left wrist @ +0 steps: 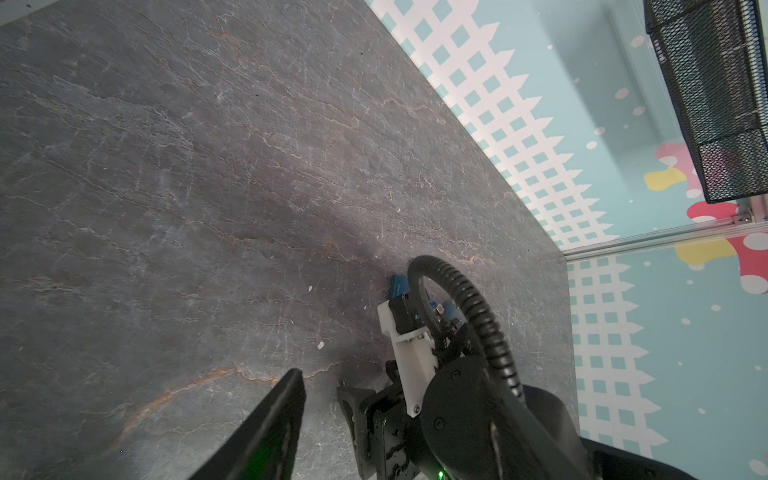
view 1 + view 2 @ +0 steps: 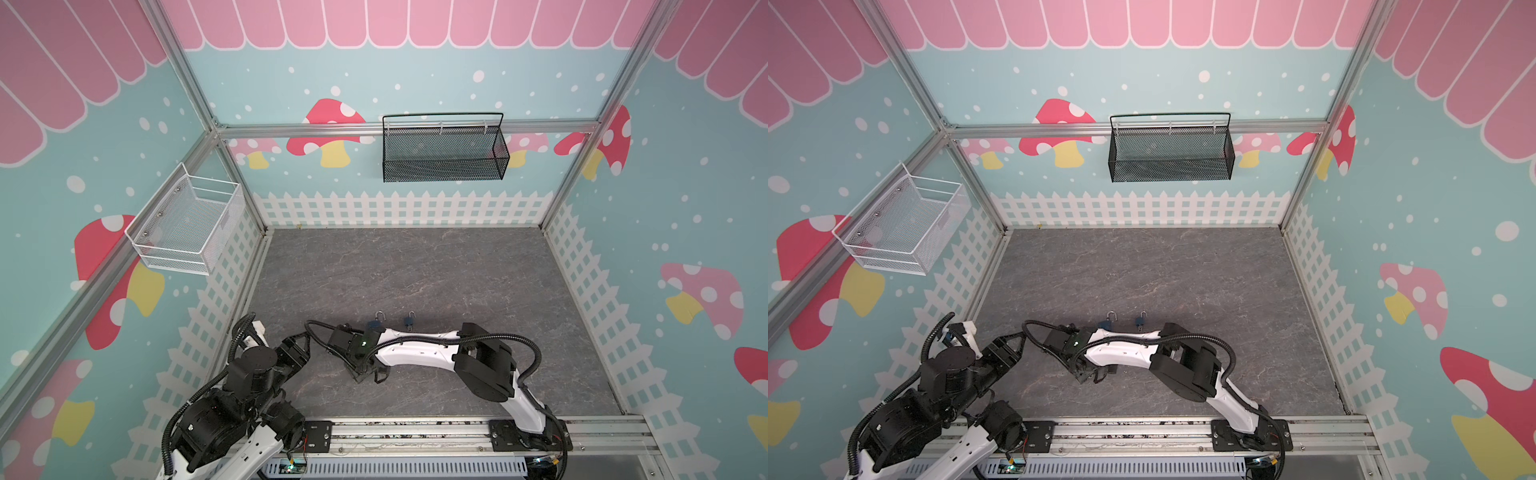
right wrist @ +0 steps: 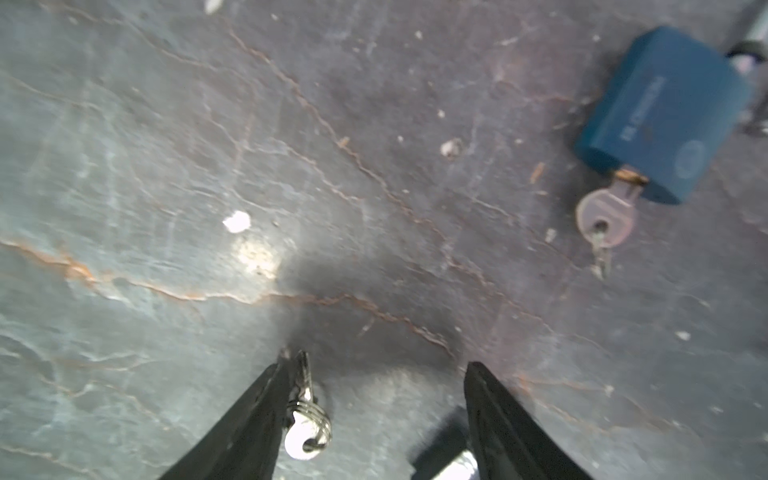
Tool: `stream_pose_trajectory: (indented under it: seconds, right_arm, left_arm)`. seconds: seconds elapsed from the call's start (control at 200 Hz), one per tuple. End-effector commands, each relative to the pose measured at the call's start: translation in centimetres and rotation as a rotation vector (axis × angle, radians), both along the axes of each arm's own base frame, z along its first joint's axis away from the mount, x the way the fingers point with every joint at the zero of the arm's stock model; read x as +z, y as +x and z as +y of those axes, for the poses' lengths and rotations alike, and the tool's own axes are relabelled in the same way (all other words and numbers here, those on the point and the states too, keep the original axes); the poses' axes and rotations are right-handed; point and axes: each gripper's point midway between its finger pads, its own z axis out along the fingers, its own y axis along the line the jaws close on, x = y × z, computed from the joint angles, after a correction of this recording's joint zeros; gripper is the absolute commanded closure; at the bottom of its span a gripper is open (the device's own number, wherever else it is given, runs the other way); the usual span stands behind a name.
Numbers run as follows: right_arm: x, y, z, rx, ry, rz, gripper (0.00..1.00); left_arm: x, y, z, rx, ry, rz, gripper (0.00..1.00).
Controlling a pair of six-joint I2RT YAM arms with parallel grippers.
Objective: Unlock with the key
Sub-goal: 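Lower the right gripper over the silver key beside the black padlock, then close the right gripper on the silver key's ring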
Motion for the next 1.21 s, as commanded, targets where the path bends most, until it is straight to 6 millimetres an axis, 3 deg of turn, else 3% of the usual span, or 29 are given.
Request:
stream_pose_trajectory:
  seconds: [0.0, 0.3, 0.445, 0.63, 1.041, 1.201]
  right_arm:
    - [1.4, -0.4, -2.1, 0.037, -0.074, -0.035, 0.31]
    - [3.3, -1.7, -4.3, 0.109, -0.071, -0.023, 0.36]
    - [4.5, -3.0, -3.2, 0.129, 0.035, 0.026, 0.38]
    - [3.3, -5.2, -0.5, 0.158, 0.164, 0.162, 0.49]
    - [1.4, -3.9, -1.0, 0.139, 0.169, 0.196, 0.62]
    - [0.7, -3.4, -1.5, 0.127, 0.162, 0.199, 0.63]
  left_arm:
    - [0.4, 0.0, 0.3, 0.031, -0.02, 0.005, 0.35]
    - [0.3, 0.2, 0.1, 0.033, -0.023, 0.009, 0.35]
    - [0.2, 0.3, 0.2, 0.037, -0.022, 0.008, 0.35]
    - [0.3, 0.4, 0.2, 0.041, -0.019, 0.004, 0.35]
    - [-0.1, 0.3, -0.7, -0.011, -0.013, 0.035, 0.35]
    - [-0.3, 0.3, -0.7, -0.013, -0.008, 0.042, 0.35]
